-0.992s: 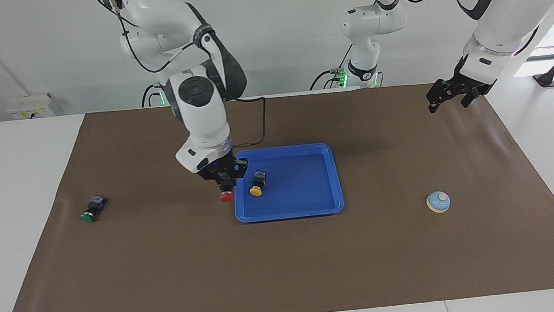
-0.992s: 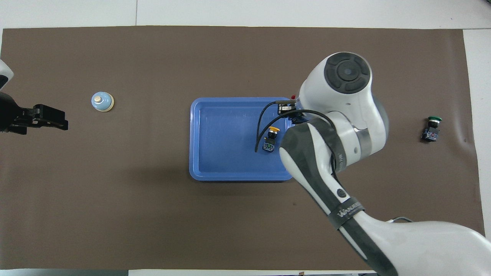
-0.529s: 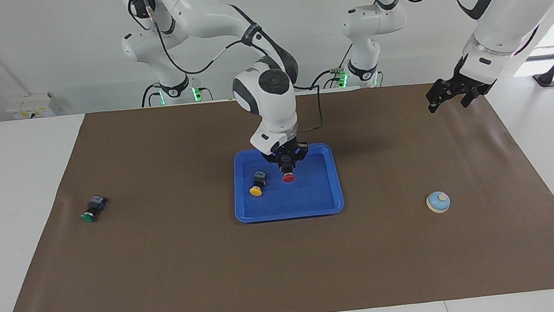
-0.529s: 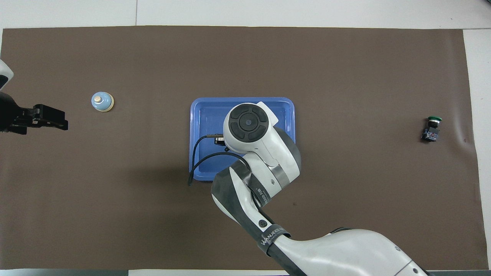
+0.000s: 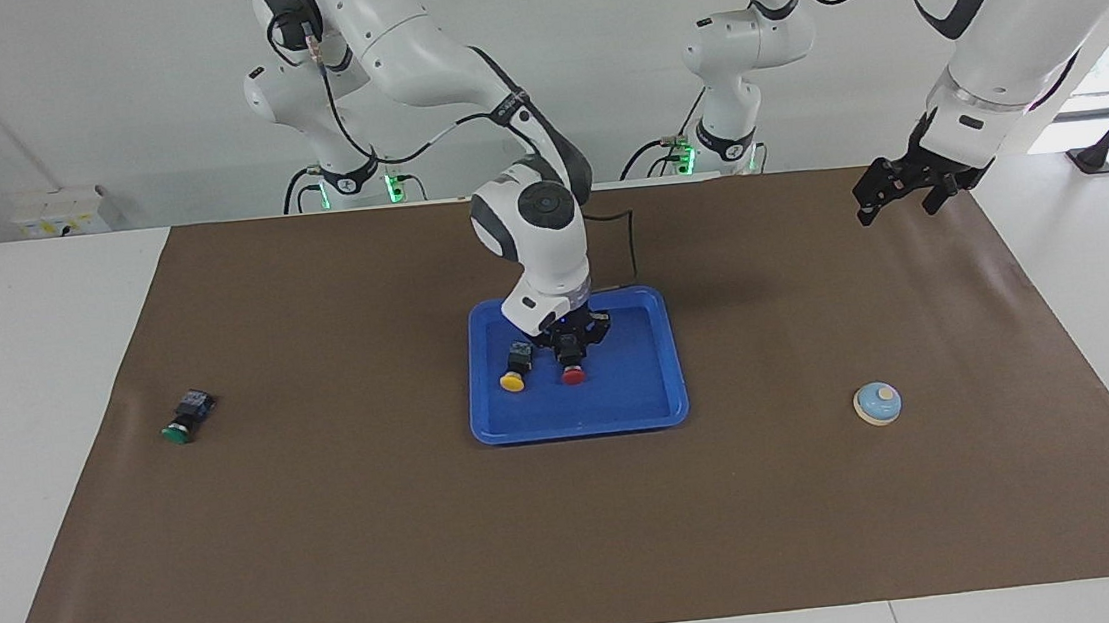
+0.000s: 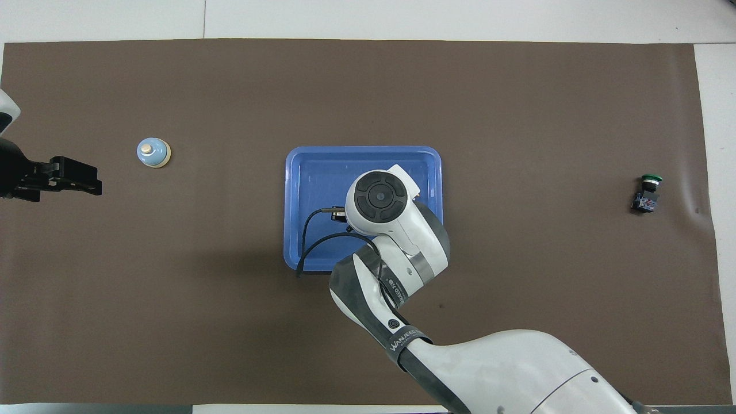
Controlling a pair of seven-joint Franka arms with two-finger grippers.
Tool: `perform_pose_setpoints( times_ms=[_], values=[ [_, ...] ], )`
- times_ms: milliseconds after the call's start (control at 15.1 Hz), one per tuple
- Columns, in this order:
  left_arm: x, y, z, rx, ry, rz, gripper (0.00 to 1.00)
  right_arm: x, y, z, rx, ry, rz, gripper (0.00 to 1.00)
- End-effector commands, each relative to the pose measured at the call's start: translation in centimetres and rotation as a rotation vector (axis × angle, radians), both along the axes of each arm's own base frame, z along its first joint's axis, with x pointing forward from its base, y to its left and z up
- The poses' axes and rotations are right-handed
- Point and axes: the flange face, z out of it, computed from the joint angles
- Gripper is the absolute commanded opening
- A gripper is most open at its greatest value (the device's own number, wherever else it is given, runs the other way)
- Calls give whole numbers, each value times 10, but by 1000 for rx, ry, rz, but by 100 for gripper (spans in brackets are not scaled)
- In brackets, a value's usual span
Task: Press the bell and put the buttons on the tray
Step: 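Carry the red button into the tray beside the yellow one, then move the right gripper to the green button switch and grasp it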
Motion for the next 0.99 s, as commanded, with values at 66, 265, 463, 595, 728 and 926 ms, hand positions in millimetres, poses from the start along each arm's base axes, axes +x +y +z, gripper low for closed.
perform_pose_setpoints(
  times_ms=[66, 265, 463, 595, 728, 926],
  values=[
    [-5, 2, 6, 14, -5, 8, 100, -6, -5, 6, 14, 2, -61, 99],
    [-5, 2, 6, 14, -5, 10, 100, -3, -3, 14, 13, 7, -91, 100],
    [-5, 2, 6, 14, -5, 10, 100, 19, -30, 54, 12, 11, -225, 100],
    [-5, 2, 6, 14, -5, 10, 100, 37, -77, 90, 0, 17, -299, 100],
    [-5, 2, 6, 14, -5, 8, 100, 51, -127, 120, -2, 15, -344, 100],
    [-5, 2, 6, 14, -5, 8, 100, 75, -232, 145, -75, 0, -269, 100]
  ],
)
